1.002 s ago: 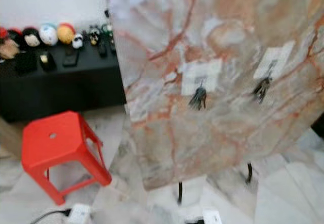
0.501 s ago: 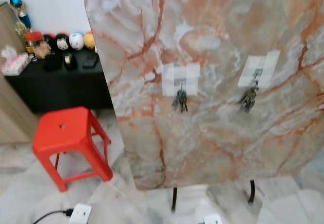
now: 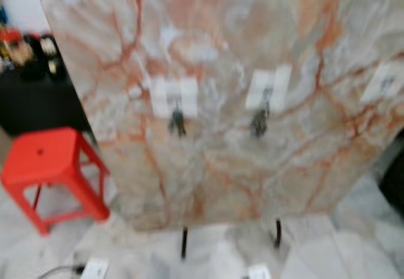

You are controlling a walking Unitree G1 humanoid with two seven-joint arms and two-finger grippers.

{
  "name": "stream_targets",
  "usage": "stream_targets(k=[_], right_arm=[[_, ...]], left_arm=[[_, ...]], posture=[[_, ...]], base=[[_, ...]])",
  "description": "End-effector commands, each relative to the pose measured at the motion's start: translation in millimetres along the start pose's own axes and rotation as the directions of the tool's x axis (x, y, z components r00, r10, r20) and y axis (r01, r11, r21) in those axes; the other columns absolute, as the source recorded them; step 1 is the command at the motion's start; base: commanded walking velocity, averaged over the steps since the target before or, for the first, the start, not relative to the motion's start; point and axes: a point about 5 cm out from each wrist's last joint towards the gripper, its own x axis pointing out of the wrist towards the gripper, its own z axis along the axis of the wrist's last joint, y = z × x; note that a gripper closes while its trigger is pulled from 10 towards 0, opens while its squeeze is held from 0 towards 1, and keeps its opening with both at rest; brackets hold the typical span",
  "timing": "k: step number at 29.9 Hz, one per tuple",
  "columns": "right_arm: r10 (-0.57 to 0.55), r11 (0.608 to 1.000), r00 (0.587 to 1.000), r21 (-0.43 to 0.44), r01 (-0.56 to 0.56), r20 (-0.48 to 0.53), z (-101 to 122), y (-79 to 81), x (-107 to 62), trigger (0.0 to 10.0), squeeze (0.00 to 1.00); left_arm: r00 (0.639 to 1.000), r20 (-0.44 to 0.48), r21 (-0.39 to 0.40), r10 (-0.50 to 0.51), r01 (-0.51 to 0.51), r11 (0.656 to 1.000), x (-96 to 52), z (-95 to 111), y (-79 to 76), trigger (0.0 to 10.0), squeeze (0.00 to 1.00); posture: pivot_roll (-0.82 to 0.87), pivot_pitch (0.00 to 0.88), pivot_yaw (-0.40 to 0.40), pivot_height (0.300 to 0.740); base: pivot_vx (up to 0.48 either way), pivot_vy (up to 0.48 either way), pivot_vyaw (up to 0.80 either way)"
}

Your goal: Hang keys on a hook

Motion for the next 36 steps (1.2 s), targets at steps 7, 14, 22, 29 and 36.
stream_targets(k=[7,14,22,29,36], right_arm=[[-0.005,1.0,1.0,-0.007,0.005,-0.006,-2,-2.2,-0.2,10.0,0.0],[-0.006,0.999,1.0,-0.035,0.006,-0.008,-1,-3.3,-0.2,10.0,0.0],[-0.006,0.999,1.0,-0.047,0.006,-0.007,-1,-3.9,-0.2,10.0,0.0],[-0.007,1.0,1.0,-0.02,0.007,-0.001,0,-4.1,-0.2,10.0,0.0],[-0.009,1.0,1.0,-0.003,0.009,0.01,1,-4.7,-0.3,10.0,0.0]], left_arm=[[1.0,-0.012,-0.006,-0.015,0.015,1.0,-0.1,-2,-6.5,10.0,0.0],[1.0,-0.014,-0.008,-0.019,0.019,1.0,-0.2,-3,-12.6,10.0,0.0],[1.0,-0.006,-0.009,-0.03,0.03,1.0,0.4,1,-26.0,10.0,0.0],[0.999,0.012,-0.011,-0.033,0.033,0.999,1.3,7,-33.2,10.0,0.0],[0.999,0.048,-0.015,-0.015,0.015,1.0,3.6,20,-20.9,10.0,0.0]], posture=[[-0.09,0.001,-0.025,0.74],[-0.09,0.012,-0.027,0.74],[-0.09,0.021,-0.03,0.74],[-0.09,0.031,-0.033,0.74],[-0.09,0.037,-0.036,0.74]], base=[[0.0,-0.361,0.0],[0.0,-0.394,0.0],[0.0,-0.42,0.64],[0.0,-0.431,0.0],[0.0,-0.435,0.0]])
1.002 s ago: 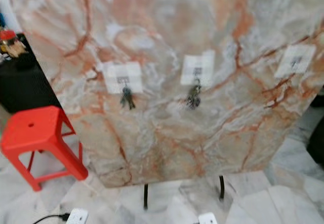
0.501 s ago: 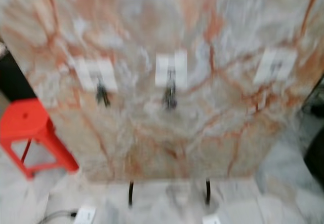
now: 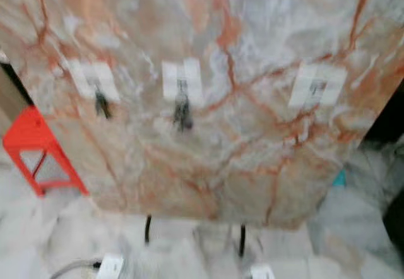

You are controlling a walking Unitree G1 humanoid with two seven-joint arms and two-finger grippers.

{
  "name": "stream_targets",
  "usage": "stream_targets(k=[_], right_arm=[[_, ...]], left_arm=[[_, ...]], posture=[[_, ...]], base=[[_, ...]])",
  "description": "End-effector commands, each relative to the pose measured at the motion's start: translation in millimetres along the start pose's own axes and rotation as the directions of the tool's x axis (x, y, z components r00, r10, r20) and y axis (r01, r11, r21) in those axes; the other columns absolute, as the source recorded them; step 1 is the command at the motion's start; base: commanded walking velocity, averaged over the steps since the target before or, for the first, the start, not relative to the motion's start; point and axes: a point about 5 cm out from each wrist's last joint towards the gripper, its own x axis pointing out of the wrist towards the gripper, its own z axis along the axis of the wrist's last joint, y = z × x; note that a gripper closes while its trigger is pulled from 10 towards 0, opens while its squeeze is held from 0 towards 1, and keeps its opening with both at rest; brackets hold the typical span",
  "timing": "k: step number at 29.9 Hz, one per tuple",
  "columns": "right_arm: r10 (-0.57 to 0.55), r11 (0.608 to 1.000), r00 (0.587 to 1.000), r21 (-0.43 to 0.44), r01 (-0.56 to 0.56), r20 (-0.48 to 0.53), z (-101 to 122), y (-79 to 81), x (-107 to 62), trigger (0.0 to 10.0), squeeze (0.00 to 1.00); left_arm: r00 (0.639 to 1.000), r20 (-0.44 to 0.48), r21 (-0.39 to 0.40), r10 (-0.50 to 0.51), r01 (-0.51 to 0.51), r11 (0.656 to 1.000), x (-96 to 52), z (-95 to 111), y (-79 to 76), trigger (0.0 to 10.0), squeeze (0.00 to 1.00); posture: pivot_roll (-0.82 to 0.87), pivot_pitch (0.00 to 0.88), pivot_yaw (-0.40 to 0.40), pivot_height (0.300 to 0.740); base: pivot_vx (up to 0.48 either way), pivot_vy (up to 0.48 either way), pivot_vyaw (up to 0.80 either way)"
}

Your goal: Hang keys on a hook

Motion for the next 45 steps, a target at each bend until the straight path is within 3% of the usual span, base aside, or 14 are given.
stream_targets(k=[1,9,12,25,45], right_arm=[[-0.009,1.0,1.0,0.013,0.008,0.008,0,-3.5,-0.2,10.0,0.0],[-0.009,1.0,1.0,0.02,0.009,0.014,1,-4.0,-0.3,10.0,0.0],[-0.008,1.0,1.0,0.025,0.008,0.017,1,-3.9,-0.3,10.0,0.0],[-0.006,1.0,1.0,0.023,0.006,0.017,1,-3.6,-0.2,10.0,0.0],[-0.006,1.0,1.0,0.012,0.005,0.014,-1,-3.7,-0.3,10.0,0.0]], left_arm=[[1.0,0.024,0.016,-0.01,0.009,1.0,1.5,8,1.2,10.0,0.0],[0.995,0.096,0.026,0.016,-0.019,0.999,2.4,25,27.9,10.0,0.0],[0.994,0.107,0.029,0.02,-0.023,0.999,2.3,27,29.3,10.0,0.0],[0.99,0.14,0.035,0.013,-0.018,0.999,3.7,36,19.9,10.0,0.0],[0.975,0.222,0.031,0.029,-0.037,0.999,4.4,58,20.4,10.0,0.0]], posture=[[-0.09,0.037,-0.037,0.74],[-0.09,0.041,-0.038,0.74],[-0.09,0.041,-0.038,0.74],[-0.09,0.035,-0.038,0.74],[-0.1,0.025,-0.041,0.74]], base=[[0.0,-0.435,0.0],[0.0,-0.434,0.0],[0.0,-0.442,0.0],[0.0,-0.46,0.0],[0.0,-0.464,0.0]])
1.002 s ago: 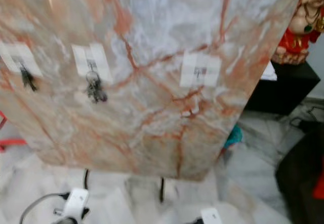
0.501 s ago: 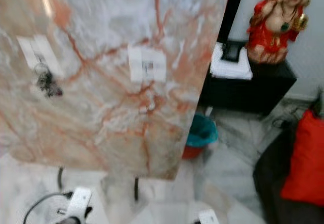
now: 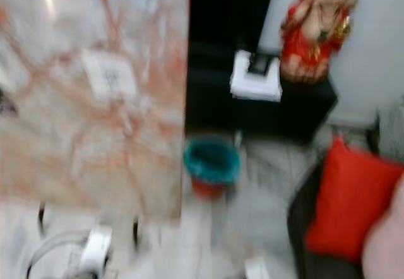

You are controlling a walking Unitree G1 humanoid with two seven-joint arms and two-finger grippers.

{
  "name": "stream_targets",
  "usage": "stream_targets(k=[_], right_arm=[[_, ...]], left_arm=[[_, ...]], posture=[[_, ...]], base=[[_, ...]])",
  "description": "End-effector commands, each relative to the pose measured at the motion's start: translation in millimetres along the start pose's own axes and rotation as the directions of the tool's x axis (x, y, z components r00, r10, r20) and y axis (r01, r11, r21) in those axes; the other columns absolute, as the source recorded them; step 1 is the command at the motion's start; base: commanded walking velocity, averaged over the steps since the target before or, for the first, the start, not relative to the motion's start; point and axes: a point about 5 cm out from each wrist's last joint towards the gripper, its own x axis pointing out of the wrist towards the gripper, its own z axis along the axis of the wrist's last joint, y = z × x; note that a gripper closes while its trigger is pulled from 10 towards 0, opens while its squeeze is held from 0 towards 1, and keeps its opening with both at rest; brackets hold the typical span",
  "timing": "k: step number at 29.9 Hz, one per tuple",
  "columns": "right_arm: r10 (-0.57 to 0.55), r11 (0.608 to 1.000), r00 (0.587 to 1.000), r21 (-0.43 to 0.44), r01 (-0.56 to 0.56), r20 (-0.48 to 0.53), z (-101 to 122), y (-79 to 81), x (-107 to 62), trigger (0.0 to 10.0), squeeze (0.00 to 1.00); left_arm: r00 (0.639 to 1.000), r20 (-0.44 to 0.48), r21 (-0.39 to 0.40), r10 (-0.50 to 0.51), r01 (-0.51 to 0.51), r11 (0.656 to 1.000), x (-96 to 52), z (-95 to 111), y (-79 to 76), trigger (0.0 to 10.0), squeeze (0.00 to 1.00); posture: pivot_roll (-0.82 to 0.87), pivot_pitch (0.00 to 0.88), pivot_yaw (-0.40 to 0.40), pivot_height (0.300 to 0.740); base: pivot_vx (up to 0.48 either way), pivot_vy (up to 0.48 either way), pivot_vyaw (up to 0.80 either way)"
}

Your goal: Hang keys on a hook

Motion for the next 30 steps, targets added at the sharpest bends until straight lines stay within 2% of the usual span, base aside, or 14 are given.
stream_targets(k=[1,5,9,11,13,14,16,19,21,24,25,26,30], right_arm=[[-0.005,1.0,1.0,0.0,0.005,-0.018,-7,-3.0,-0.6,10.0,0.0],[-0.005,1.0,1.0,0.003,0.005,-0.016,-7,-2.8,-0.5,10.0,0.0],[-0.004,1.0,1.0,0.006,0.004,-0.011,-6,-2.6,-0.5,10.0,0.0],[-0.003,1.0,1.0,0.013,0.003,-0.004,-6,-2.6,-0.5,10.0,0.0],[-0.003,1.0,1.0,0.014,0.003,-0.003,-6,-2.6,-0.5,10.0,0.0],[-0.003,1.0,1.0,0.016,0.003,-0.001,-6,-2.7,-0.6,10.0,0.0],[-0.003,1.0,1.0,-0.003,0.003,-0.005,-6,-3.2,-0.6,10.0,0.0],[-0.011,1.0,1.0,-0.017,0.011,0.001,-5,-3.8,-0.6,10.0,0.0],[-0.013,0.999,1.0,-0.044,0.013,0.008,-4,-4.3,-0.6,10.0,0.0],[-0.014,0.999,1.0,-0.045,0.015,0.011,-4,-4.5,-0.6,10.0,0.0],[-0.013,0.999,1.0,-0.046,0.014,0.01,-4,-4.5,-0.6,10.0,0.0],[-0.013,0.999,1.0,-0.046,0.014,0.01,-4,-4.5,-0.6,10.0,0.0],[-0.014,0.999,1.0,-0.047,0.015,0.01,-4,-4.8,-0.7,10.0,0.0]], left_arm=[[0.999,0.032,0.005,-0.013,0.013,1.0,1.5,8,-7.0,10.0,0.0],[0.991,0.122,0.02,0.047,-0.05,0.999,5.1,30,-2.2,10.0,0.0],[0.968,0.222,0.003,0.117,-0.121,0.993,7.1,57,8.9,10.0,0.0],[0.939,0.303,-0.017,0.163,-0.166,0.986,6.5,76,15.9,10.0,0.0],[0.921,0.345,-0.028,0.18,-0.181,0.983,5.6,86,19.0,10.0,0.0],[0.908,0.375,-0.034,0.189,-0.19,0.981,4.5,93,20.7,10.0,0.0],[0.85,0.488,-0.059,0.198,-0.194,0.979,-1.9,116,23.4,10.0,0.0],[0.801,0.558,-0.084,0.218,-0.207,0.975,-9.2,128,25.3,10.0,0.0],[0.752,0.621,-0.097,0.222,-0.207,0.973,-18.4,140,25.2,10.0,0.0],[0.703,0.684,-0.076,0.194,-0.196,0.978,-27.5,150,20.9,10.0,0.0],[0.667,0.724,-0.052,0.175,-0.2,0.978,-34.7,159,17.1,10.0,0.0],[0.667,0.724,-0.052,0.175,-0.2,0.978,-34.7,159,17.1,10.0,0.0],[0.629,0.763,-0.064,0.15,-0.157,0.985,-44.8,174,11.5,10.0,0.0]], posture=[[-0.1,0.028,-0.041,0.74],[-0.1,0.032,-0.041,0.74],[-0.1,0.039,-0.043,0.74],[-0.1,0.04,-0.043,0.74],[-0.1,0.043,-0.043,0.74],[-0.1,0.045,-0.043,0.74],[-0.1,0.049,-0.042,0.74],[-0.1,0.052,-0.041,0.74],[-0.1,0.053,-0.041,0.74],[-0.1,0.055,-0.042,0.74],[-0.1,0.053,-0.042,0.74],[-0.1,0.053,-0.042,0.74],[-0.1,0.051,-0.042,0.74]], base=[[0.0,-0.465,0.0],[0.0,-0.079,0.0],[0.0,0.0,0.0],[0.0,0.0,0.0],[0.0,0.0,0.0],[0.0,0.0,0.0],[0.0,0.0,0.0],[0.0,0.0,0.0],[0.0,0.0,0.8],[0.0,0.0,0.8],[0.0,0.0,0.8],[0.0,0.0,0.8],[0.0,0.0,0.8]])
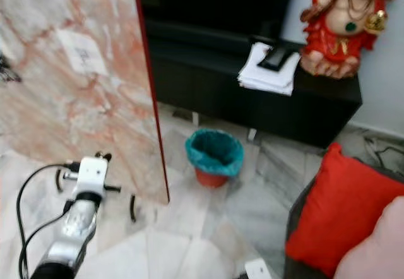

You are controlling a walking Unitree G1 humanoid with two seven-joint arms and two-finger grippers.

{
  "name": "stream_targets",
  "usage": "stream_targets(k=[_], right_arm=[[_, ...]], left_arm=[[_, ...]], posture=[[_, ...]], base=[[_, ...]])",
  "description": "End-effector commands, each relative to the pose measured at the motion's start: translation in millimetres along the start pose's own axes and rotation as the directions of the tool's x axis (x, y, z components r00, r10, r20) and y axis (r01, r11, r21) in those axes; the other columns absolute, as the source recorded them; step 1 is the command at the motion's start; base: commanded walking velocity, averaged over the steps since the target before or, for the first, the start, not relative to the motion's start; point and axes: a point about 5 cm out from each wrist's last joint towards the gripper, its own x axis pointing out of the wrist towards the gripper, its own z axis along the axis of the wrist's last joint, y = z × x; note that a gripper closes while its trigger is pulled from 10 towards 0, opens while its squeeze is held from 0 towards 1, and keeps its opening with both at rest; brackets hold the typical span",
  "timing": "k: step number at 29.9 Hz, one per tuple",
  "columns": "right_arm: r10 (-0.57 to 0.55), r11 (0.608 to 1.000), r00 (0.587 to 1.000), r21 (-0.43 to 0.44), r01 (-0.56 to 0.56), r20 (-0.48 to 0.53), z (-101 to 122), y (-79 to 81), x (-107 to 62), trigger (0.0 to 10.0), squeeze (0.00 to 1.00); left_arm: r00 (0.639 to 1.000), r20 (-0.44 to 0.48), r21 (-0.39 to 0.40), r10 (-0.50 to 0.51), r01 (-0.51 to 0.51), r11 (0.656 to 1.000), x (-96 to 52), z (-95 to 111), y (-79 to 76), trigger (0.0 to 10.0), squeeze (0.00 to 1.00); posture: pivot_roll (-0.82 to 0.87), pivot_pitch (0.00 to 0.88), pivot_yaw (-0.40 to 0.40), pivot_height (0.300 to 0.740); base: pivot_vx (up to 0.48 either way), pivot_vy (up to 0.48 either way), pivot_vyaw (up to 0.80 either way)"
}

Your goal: Hang keys on a hook

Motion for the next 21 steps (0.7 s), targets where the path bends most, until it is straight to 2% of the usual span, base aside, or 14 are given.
stream_targets(k=[1,6,16,18,21], right_arm=[[0.0,1.0,1.0,-0.005,-0.001,-0.019,-7,0.1,-0.5,10.0,0.0],[0.004,1.0,1.0,0.005,-0.004,-0.018,-7,0.6,-0.6,10.0,0.0],[0.009,1.0,1.0,0.017,-0.009,-0.019,-8,1.5,-0.6,10.0,0.0],[0.01,1.0,1.0,0.017,-0.009,-0.019,-9,1.7,-0.7,10.0,0.0],[0.013,1.0,1.0,0.015,-0.013,-0.018,-9,1.9,-0.7,10.0,0.0]], left_arm=[[0.998,0.049,-0.025,-0.044,0.046,0.999,2.9,16,-6.8,10.0,0.0],[0.992,0.102,-0.051,-0.072,0.078,0.996,9.8,33,-8.0,10.0,0.0],[0.992,0.125,-0.133,-0.033,0.049,0.99,15.5,53,-1.6,10.0,0.0],[0.99,0.13,-0.125,-0.044,0.061,0.99,16.9,55,-2.2,10.0,0.0],[0.992,0.122,-0.182,-0.02,0.042,0.982,20.9,59,0.4,10.0,0.0]], posture=[[-0.1,0.047,-0.041,0.74],[-0.11,0.042,-0.04,0.74],[-0.1,0.021,-0.036,0.74],[-0.1,0.017,-0.036,0.74],[-0.11,0.011,-0.035,0.74]], base=[[0.0,0.0,0.8],[0.0,0.0,0.78],[0.0,0.0,0.0],[0.0,0.0,0.0],[0.0,0.0,0.0]])
